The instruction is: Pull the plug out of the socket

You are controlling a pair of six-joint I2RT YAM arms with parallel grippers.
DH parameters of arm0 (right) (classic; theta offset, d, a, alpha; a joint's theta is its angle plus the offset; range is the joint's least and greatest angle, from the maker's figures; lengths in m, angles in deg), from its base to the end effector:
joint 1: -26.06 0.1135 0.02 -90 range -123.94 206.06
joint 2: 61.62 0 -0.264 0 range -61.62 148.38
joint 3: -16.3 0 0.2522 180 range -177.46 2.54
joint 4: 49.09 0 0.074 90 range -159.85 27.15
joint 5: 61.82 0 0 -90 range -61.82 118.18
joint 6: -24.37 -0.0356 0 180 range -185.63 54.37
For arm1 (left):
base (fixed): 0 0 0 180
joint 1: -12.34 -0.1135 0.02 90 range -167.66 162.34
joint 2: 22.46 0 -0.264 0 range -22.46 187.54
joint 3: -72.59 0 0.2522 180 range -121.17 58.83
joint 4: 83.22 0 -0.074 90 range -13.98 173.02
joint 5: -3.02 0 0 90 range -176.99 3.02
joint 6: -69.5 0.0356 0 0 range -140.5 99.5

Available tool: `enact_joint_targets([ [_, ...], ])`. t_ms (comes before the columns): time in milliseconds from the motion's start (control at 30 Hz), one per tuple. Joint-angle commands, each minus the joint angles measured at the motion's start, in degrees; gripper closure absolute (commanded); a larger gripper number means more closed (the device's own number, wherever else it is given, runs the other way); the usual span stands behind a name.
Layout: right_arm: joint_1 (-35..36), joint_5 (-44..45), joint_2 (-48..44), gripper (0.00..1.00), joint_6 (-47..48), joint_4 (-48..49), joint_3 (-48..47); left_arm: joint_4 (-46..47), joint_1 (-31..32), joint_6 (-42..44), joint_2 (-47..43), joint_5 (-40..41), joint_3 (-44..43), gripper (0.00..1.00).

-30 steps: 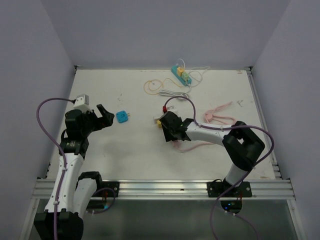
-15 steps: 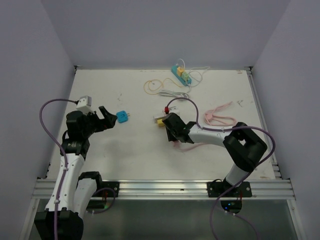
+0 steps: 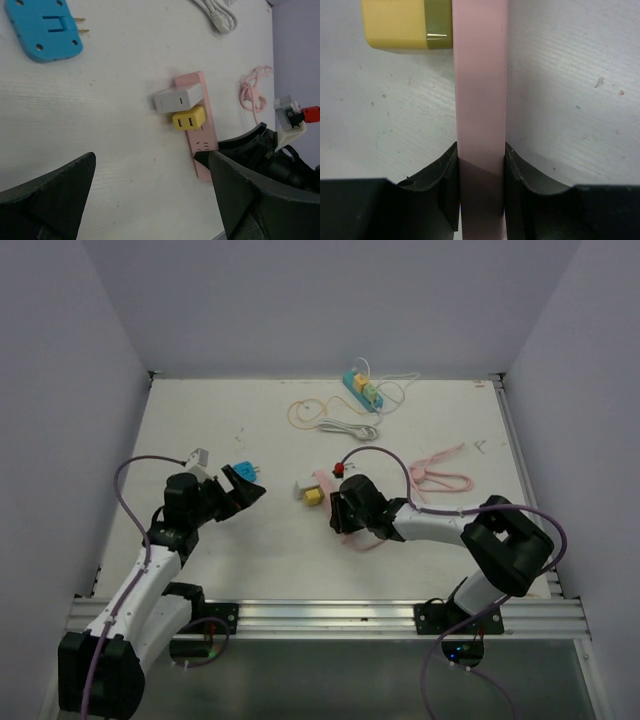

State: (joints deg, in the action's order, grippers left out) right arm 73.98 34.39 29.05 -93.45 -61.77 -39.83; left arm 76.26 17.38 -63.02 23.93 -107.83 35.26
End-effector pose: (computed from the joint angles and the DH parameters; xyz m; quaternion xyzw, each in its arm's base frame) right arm 0.2073 0.2239 0.1542 -0.1428 0.9189 0.1837 0.3184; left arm 0.1784 -0.0285 0.2120 -0.1868 0.8341 -0.3426 0.3898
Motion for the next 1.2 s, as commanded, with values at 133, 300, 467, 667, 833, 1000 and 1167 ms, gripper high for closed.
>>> enact_joint_targets([
  [133, 0.3, -7.6, -0.2, 1.0, -2.6, 8.6, 2.3, 14.7, 11.9, -14.7, 8.1, 7.8, 0.2, 0.03],
  [300, 0.3, -9.2, 0.7, 1.0, -3.7, 10.6, 2.9, 18.5, 19.6, -19.0, 16.2, 14.1, -1.5, 0.04],
  [467, 0.3, -9.7, 1.3, 1.0, -3.8, 11.2, 3.0, 21.9, 24.7, -21.2, 23.7, 17.8, -3.3, 0.09],
  [667, 0.4, -10.4, 1.5, 1.0, -4.1, 12.1, 3.4, 24.7, 26.2, -22.9, 28.1, 19.7, -3.8, 0.11],
  [833, 0.4, -10.5, 1.4, 1.0, -4.0, 12.2, 3.8, 23.2, 25.8, -21.6, 28.6, 22.9, -5.1, 0.07],
  [1000, 0.4, -11.0, 1.6, 1.0, -3.7, 12.4, 3.9, 24.0, 23.3, -20.8, 31.2, 21.1, -6.7, 0.01],
  [1167, 0.3, -11.0, 1.7, 1.0, -3.7, 12.3, 3.8, 25.7, 21.5, -20.3, 35.3, 17.9, -8.2, 0.01],
])
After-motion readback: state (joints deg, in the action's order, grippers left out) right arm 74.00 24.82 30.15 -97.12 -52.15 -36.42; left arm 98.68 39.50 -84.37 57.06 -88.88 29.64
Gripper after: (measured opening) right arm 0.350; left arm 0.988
